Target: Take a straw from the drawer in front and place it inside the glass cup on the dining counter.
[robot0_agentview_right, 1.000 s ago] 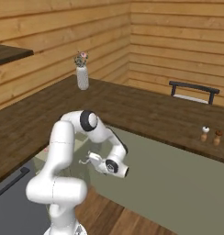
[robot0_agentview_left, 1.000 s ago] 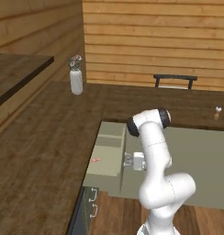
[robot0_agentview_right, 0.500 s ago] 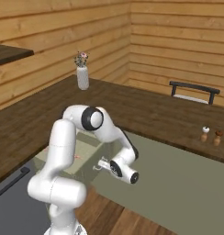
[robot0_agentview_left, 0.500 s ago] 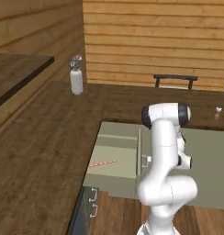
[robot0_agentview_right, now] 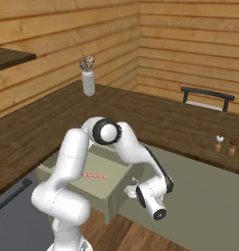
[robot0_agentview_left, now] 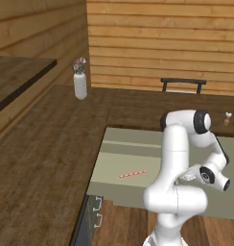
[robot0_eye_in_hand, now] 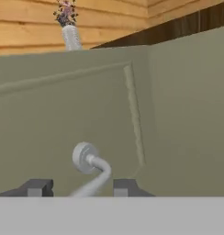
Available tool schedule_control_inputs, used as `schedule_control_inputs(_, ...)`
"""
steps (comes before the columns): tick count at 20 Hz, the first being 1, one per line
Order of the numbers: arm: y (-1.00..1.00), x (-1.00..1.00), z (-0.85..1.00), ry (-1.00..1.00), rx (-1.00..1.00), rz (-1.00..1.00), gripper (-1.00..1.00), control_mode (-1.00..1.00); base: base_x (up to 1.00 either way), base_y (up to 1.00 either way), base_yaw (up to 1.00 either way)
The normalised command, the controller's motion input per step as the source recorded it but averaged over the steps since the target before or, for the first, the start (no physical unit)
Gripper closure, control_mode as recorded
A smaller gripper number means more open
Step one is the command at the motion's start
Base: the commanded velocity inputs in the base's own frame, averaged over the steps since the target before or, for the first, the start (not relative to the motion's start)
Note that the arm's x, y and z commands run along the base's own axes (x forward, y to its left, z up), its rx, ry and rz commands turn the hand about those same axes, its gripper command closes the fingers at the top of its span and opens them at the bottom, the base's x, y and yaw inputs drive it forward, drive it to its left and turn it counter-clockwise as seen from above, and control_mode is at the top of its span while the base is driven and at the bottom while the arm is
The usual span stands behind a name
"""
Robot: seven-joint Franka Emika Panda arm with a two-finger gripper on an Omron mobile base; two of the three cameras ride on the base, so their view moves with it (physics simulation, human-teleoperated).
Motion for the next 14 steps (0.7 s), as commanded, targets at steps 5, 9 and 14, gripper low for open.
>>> schedule_control_inputs(5,0.02,0.26,0.14,0.5,-0.94,-0.13,-1.0,-1.0,0.0,0.0,0.0)
schedule_control_inputs(9,0.24,0.45,0.94,0.6,-0.61,0.0,-1.0,-1.0,0.0,0.0,0.0)
schedule_control_inputs(14,0.38,0.29,1.0,0.4,-0.54,0.0,-1.0,-1.0,0.0,0.0,0.0)
